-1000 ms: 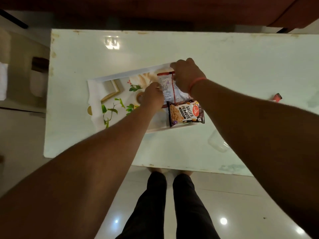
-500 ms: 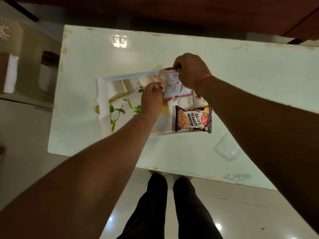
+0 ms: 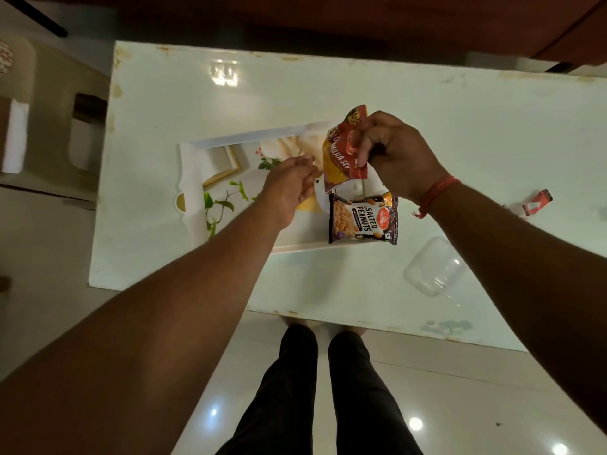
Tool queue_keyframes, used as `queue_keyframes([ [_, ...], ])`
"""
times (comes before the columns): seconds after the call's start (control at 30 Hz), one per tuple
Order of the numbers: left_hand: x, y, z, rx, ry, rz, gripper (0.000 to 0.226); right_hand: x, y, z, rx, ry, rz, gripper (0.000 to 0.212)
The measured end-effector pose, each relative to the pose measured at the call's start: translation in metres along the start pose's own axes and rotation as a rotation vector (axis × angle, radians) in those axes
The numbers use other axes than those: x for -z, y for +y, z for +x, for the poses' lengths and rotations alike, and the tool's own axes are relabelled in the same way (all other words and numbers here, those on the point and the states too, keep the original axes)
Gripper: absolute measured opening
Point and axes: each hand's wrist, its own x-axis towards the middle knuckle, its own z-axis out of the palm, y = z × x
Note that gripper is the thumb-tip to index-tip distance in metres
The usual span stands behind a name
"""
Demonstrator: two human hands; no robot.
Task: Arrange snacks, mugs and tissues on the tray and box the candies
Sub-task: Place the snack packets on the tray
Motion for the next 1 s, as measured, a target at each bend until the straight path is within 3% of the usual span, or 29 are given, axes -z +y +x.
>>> queue_keyframes([
  [0.1, -0.014, -0.004, 0.001, 0.056, 0.008, 0.032, 0.03, 0.0, 0.002, -0.001, 0.006, 0.039, 0.047, 0.038],
  [0.23, -0.022, 0.0, 0.006, 0.031, 0.021, 0.076, 0.031, 0.004, 0.006, 0.009, -0.021, 0.017, 0.005, 0.026],
  [0.43, -0.035, -0.006, 0.014, -0.091, 0.029, 0.349, 0.05, 0.017, 0.037, 0.016, -0.155, -0.167, -0.39, 0.03],
  [0.53, -0.045, -0.006, 0.005, -0.182, 0.021, 0.517, 0.05, 0.015, 0.044, 0.015, -0.216, -0.209, -0.426, 0.035],
  [0.8, -0.045, -0.008, 0.008, -0.204, 0.049, 0.614, 0.047, 0.002, 0.045, 0.008, -0.286, -0.149, -0.363, 0.026],
  [0.87, -0.044, -0.007, 0.008, -0.221, 0.081, 0.634, 0.045, 0.001, 0.043, 0.007, -0.299, -0.133, -0.364, 0.032],
  [1.0, -0.038, -0.008, 0.004, -0.339, 0.206, 0.9, 0.043, 0.001, 0.032, -0.005, -0.26, 0.078, -0.294, 0.034],
])
